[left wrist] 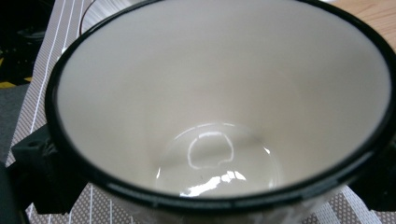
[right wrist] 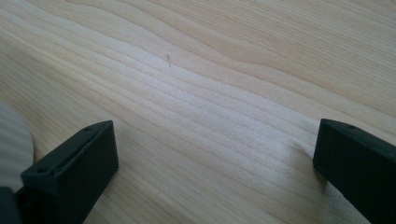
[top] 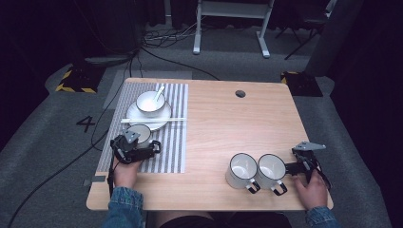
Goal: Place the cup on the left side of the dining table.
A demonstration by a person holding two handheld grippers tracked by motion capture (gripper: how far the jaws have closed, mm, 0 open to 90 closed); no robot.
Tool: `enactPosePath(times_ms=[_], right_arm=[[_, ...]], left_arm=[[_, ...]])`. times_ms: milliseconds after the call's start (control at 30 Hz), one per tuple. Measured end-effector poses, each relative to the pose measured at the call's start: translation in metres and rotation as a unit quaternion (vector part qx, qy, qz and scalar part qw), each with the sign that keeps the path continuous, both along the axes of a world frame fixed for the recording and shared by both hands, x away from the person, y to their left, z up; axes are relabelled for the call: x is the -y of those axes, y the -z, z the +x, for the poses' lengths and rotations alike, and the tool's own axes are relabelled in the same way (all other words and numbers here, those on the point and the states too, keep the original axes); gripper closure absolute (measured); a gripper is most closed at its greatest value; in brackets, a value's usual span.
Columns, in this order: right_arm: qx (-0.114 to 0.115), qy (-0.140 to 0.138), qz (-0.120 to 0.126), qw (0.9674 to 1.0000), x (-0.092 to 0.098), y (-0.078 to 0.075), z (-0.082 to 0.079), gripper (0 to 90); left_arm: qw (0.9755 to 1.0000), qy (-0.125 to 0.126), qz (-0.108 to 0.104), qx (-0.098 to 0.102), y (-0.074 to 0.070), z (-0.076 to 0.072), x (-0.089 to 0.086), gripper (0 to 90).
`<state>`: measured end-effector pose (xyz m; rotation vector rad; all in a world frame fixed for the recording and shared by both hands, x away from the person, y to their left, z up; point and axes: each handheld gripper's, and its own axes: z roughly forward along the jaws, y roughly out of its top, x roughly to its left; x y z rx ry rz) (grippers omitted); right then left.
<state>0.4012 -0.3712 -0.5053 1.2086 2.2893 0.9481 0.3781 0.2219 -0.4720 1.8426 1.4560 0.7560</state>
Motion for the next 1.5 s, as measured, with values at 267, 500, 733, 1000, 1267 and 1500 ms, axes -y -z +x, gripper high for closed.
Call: enactPosePath(times_ms=[267,500,733,1000,1267,1500], right_arm=[[0.000,0.000,0.000,1.0000,0.000,0.000,0.000,0.2],[0.001,-0.001,0.000,1.0000,0.000,0.000,0.000,0.2],[0.000,0.000,0.000,1.0000,0.000,0.000,0.000,0.2],[0.000,0.000,0.000,1.0000,0.000,0.000,0.000,0.2],[0.000,0.000,0.000,1.0000,0.000,0.000,0.000,0.2],[0.000,0.000,0.000,1.0000,0.000,0.000,0.000,0.2]], left_arm=[[0.9996,0.008,0.026,-0.005,0.002,-0.003,0.004,0.0],[0.9996,0.009,0.025,-0.008,0.001,-0.007,0.003,0.5],[0.9992,0.019,0.034,0.000,-0.004,-0.018,0.000,1.0],[0.9993,0.026,0.012,0.025,-0.017,-0.040,-0.007,4.9],[0.9986,0.038,0.011,0.034,-0.027,-0.071,-0.012,5.0],[0.9986,0.042,0.006,0.031,-0.033,-0.094,-0.023,5.1]])
